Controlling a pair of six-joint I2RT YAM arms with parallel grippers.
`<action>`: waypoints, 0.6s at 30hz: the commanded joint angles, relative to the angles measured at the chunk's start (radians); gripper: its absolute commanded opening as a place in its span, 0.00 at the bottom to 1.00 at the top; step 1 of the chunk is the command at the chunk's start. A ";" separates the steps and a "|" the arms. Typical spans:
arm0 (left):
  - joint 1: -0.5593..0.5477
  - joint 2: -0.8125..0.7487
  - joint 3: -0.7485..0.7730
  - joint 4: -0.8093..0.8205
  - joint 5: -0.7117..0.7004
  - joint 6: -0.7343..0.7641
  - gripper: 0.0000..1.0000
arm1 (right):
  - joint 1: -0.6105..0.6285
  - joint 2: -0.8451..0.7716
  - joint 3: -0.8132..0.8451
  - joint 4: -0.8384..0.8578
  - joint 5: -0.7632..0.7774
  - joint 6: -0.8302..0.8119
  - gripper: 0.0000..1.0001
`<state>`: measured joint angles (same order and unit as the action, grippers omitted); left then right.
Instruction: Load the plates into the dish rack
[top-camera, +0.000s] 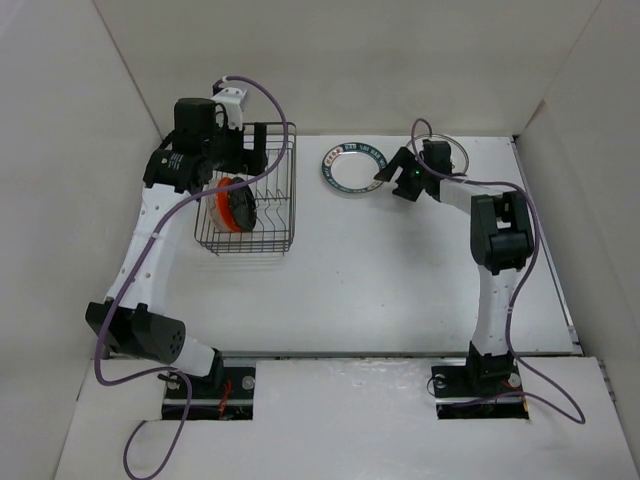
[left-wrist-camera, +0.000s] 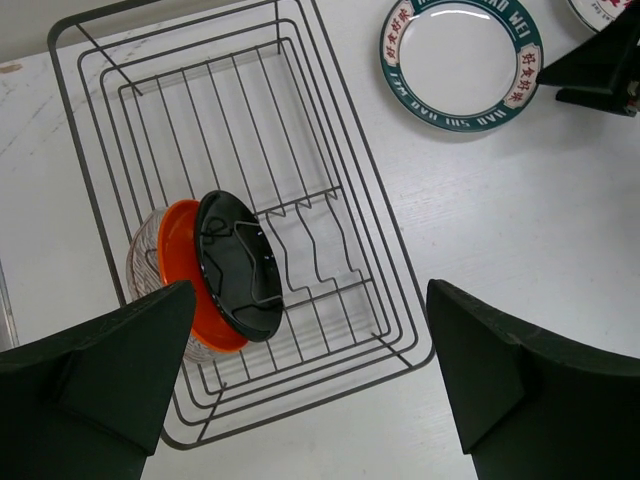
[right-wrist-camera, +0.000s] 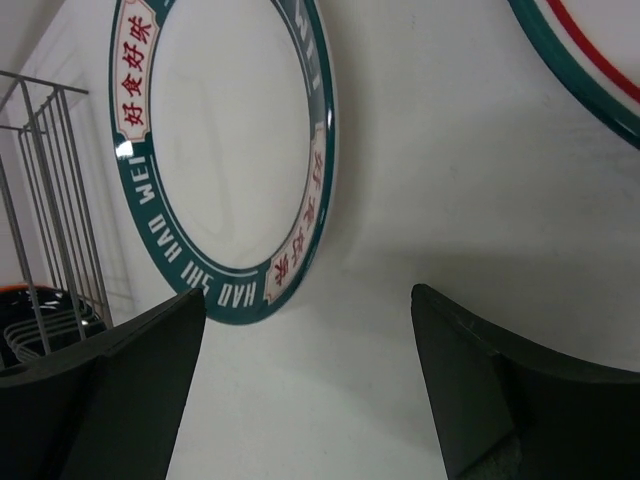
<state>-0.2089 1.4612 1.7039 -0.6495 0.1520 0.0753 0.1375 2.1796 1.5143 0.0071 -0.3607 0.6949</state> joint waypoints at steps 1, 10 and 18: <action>0.008 -0.016 0.042 -0.001 0.058 0.021 1.00 | 0.011 0.045 0.079 -0.053 -0.034 0.006 0.88; 0.026 -0.007 0.042 -0.001 0.081 0.031 1.00 | 0.011 0.111 0.145 -0.096 -0.034 0.072 0.73; 0.036 -0.016 0.033 -0.010 0.092 0.031 1.00 | 0.011 0.144 0.192 -0.167 0.003 0.114 0.56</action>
<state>-0.1787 1.4616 1.7042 -0.6647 0.2157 0.0948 0.1390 2.2936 1.6730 -0.0940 -0.3878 0.7872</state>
